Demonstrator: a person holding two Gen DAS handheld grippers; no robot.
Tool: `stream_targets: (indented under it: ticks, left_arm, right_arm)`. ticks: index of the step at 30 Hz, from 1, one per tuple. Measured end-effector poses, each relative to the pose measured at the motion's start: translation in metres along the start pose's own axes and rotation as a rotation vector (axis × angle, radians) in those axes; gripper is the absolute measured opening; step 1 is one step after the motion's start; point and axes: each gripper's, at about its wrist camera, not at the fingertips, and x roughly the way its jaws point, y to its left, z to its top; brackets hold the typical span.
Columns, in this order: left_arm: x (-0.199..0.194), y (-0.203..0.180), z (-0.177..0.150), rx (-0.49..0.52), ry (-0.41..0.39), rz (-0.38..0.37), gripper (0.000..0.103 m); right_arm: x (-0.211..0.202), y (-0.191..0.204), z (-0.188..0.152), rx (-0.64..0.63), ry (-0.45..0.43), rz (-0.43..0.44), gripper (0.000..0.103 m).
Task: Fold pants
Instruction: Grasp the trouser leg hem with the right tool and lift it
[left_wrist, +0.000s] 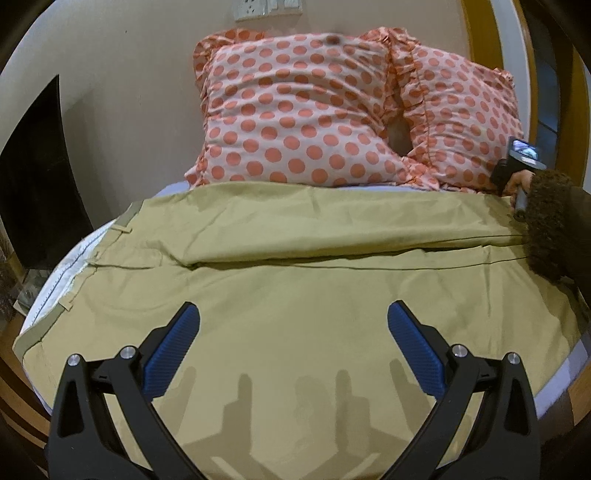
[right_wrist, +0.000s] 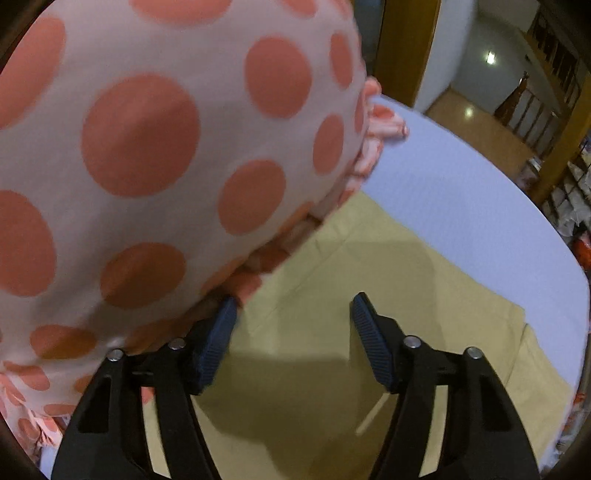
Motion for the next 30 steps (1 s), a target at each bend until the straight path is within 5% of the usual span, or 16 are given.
stream_targets:
  ticks: [2,4,9,16,20,26,29,30]
  left_arm:
    - [0.004,0.003,0.000,-0.014,0.006,-0.008,0.101]
    - [0.005,0.006,-0.001,-0.035,0.010,-0.033,0.101]
    - [0.003,0.011,-0.003,-0.076,0.022,-0.071,0.101]
    - [-0.021,0.035,-0.003,-0.172,-0.041,-0.117,0.101]
    - [-0.037,0.051,0.004,-0.209,-0.108,-0.102,0.101]
    - [-0.030,0.070,0.027,-0.219,-0.126,-0.154,0.101]
    - [-0.015,0.079,0.039,-0.236,-0.107,-0.208,0.101]
    - [-0.010,0.083,0.043,-0.250,-0.097,-0.231,0.101]
  right_arm:
    - [0.000,-0.004,-0.003,-0.051,-0.054,0.052,0.046]
    - [-0.002,-0.014,-0.007,-0.066,-0.093,0.091,0.017]
    - [0.010,-0.051,-0.001,0.050,-0.088,0.276,0.004]
    - [-0.048,-0.134,-0.018,0.176,-0.184,0.689,0.004]
    - [-0.105,-0.220,-0.082,0.203,-0.233,0.889,0.004]
    - [-0.104,-0.284,-0.166,0.194,-0.059,0.883,0.005]
    - [-0.099,-0.283,-0.178,0.192,0.022,0.872,0.027]
    - [-0.102,-0.286,-0.185,0.193,0.026,0.871,0.044]
